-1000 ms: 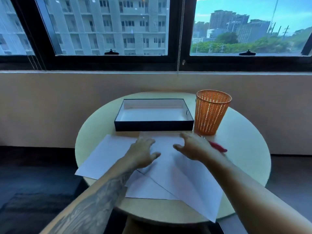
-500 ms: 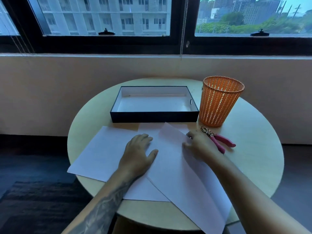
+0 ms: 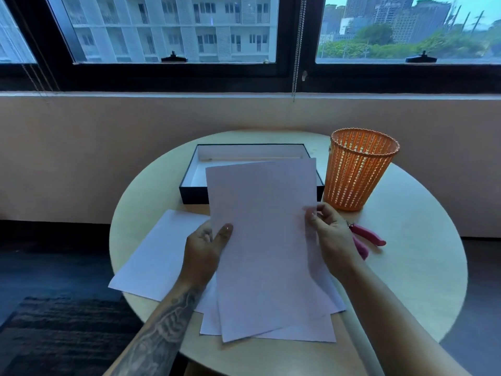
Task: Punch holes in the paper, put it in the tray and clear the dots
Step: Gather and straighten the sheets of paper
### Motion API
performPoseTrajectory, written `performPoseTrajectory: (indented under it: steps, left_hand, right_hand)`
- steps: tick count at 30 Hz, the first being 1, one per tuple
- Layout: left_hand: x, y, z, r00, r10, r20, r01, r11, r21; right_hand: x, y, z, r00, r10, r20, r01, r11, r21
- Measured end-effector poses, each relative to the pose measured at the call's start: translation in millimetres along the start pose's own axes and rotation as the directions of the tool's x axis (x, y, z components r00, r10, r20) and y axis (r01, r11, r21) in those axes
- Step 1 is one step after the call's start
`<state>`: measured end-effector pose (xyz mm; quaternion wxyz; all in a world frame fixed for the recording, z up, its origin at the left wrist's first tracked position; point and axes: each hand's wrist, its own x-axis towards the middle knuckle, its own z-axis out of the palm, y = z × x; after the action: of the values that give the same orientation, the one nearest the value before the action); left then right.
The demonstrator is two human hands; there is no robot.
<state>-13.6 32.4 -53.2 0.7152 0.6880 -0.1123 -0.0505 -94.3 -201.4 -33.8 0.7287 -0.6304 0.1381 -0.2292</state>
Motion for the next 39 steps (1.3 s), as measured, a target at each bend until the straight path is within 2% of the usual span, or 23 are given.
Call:
performPoseTrajectory:
  steps: [2, 5, 7, 9, 11, 14, 17, 19, 21, 23, 25, 28, 32, 35, 39]
  left_hand:
    - [-2.1, 0.8, 0.7, 0.999, -0.043, 0.012, 0.044, 0.998, -0.051]
    - [-0.9, 1.3, -0.3, 0.998, -0.066, 0.009, 0.066, 0.997, -0.047]
    - [2.4, 0.2, -2.5, 0.997, -0.081, -0.021, 0.08, 0.996, -0.025]
    - [3.6, -0.7, -4.4, 0.996, -0.074, -0.043, 0.074, 0.997, -0.012]
    - [3.5, -0.7, -4.7, 0.995, -0.058, -0.077, 0.059, 0.998, 0.0]
    - [2.7, 0.6, -1.5, 0.989, -0.016, -0.145, 0.026, 0.997, 0.067]
    - [0.0, 1.6, 2.9, 0.981, 0.011, -0.192, 0.008, 0.996, 0.094]
    - [-0.3, 1.1, 3.1, 0.978, 0.017, -0.208, 0.002, 0.996, 0.09]
    - [-0.5, 1.5, 2.3, 0.977, 0.024, -0.21, -0.005, 0.996, 0.092]
    - [-0.3, 1.8, 1.5, 0.977, 0.029, -0.21, -0.011, 0.996, 0.086]
    - [-0.1, 1.5, 1.1, 0.978, 0.021, -0.209, -0.005, 0.997, 0.076]
    - [0.4, 1.0, 0.5, 0.98, 0.009, -0.201, 0.008, 0.996, 0.084]
    - [0.1, 1.5, 1.3, 0.987, -0.002, -0.163, 0.021, 0.993, 0.112]
    - [-2.0, 4.0, 3.5, 0.993, -0.008, -0.12, 0.019, 0.996, 0.086]
    - [-3.4, 6.8, 4.6, 0.996, -0.04, -0.076, 0.041, 0.999, 0.009]
  right_hand:
    - [1.0, 5.4, 5.7, 1.0, -0.011, -0.007, 0.011, 0.999, 0.033]
    - [4.2, 10.2, 8.5, 0.999, -0.042, 0.003, 0.042, 0.999, -0.009]
    - [5.3, 13.0, 5.3, 0.998, -0.057, 0.015, 0.058, 0.994, -0.088]
    - [4.3, 15.2, -1.2, 0.994, -0.11, -0.002, 0.106, 0.96, -0.258]
    - [1.6, 14.1, -7.7, 0.989, -0.147, -0.005, 0.122, 0.84, -0.528]
    - [-0.1, 14.2, -16.8, 0.992, -0.111, 0.059, 0.108, 0.512, -0.852]
    - [1.4, 15.8, -19.1, 0.989, 0.041, 0.141, 0.126, 0.258, -0.958]
    - [4.9, 18.3, -20.2, 0.99, 0.075, 0.122, 0.106, 0.195, -0.975]
    - [7.6, 21.4, -23.5, 0.992, 0.011, 0.127, 0.122, 0.214, -0.969]
    - [7.2, 23.5, -27.6, 0.988, -0.079, 0.133, 0.15, 0.287, -0.946]
    - [6.5, 24.2, -34.1, 0.986, -0.143, 0.088, 0.138, 0.393, -0.909]
    - [1.4, 13.5, -38.7, 0.979, -0.191, -0.064, 0.053, 0.551, -0.833]
    - [-2.1, -8.0, -36.0, 0.954, -0.245, -0.172, 0.105, 0.811, -0.575]
    - [-0.9, -26.6, -31.2, 0.948, -0.272, -0.164, 0.181, 0.887, -0.425]
    - [-0.9, -46.5, -19.9, 0.972, -0.192, -0.134, 0.148, 0.948, -0.282]
